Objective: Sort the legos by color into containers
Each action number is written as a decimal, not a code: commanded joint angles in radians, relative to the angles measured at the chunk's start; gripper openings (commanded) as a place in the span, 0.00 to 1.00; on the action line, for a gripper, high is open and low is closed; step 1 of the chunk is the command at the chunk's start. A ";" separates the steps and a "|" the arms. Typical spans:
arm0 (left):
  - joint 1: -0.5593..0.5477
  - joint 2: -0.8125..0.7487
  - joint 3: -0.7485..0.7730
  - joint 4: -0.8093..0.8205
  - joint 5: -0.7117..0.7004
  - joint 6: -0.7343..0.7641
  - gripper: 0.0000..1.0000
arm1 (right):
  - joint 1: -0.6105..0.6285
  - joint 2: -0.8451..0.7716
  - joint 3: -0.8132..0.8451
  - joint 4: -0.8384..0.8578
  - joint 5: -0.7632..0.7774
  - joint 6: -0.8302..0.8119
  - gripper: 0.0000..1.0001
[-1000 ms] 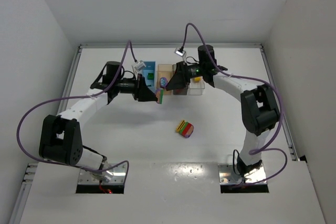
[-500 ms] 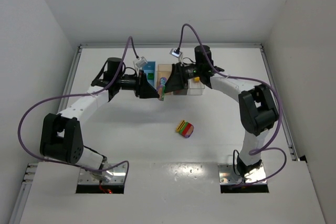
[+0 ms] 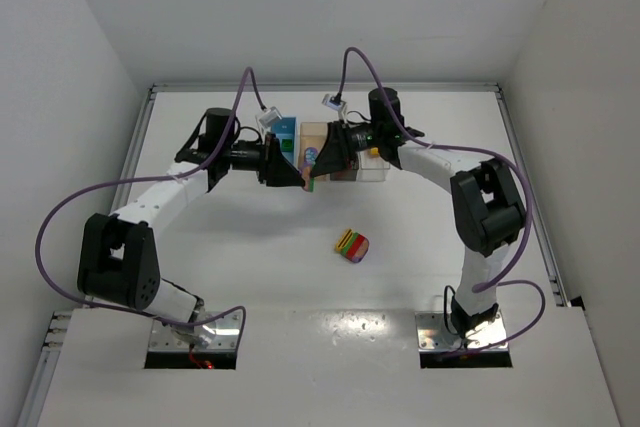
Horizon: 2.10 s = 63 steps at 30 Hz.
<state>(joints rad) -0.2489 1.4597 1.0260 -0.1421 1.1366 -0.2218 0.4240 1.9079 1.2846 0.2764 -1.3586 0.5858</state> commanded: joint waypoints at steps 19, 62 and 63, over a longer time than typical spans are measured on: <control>0.244 -0.104 -0.070 0.322 -0.181 -0.197 0.03 | -0.105 -0.056 0.007 -0.141 -0.048 -0.162 0.01; 0.088 0.202 0.313 0.288 -0.606 -0.252 0.87 | -0.163 -0.055 0.191 -0.376 0.374 -0.452 0.01; 0.111 0.133 0.304 0.288 -0.656 -0.252 0.89 | -0.125 -0.032 0.217 -0.364 0.395 -0.452 0.01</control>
<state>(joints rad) -0.2070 1.7931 1.3323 0.0357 0.5556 -0.4286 0.2241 1.8336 1.4101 -0.1364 -1.0405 0.1562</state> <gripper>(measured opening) 0.881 0.362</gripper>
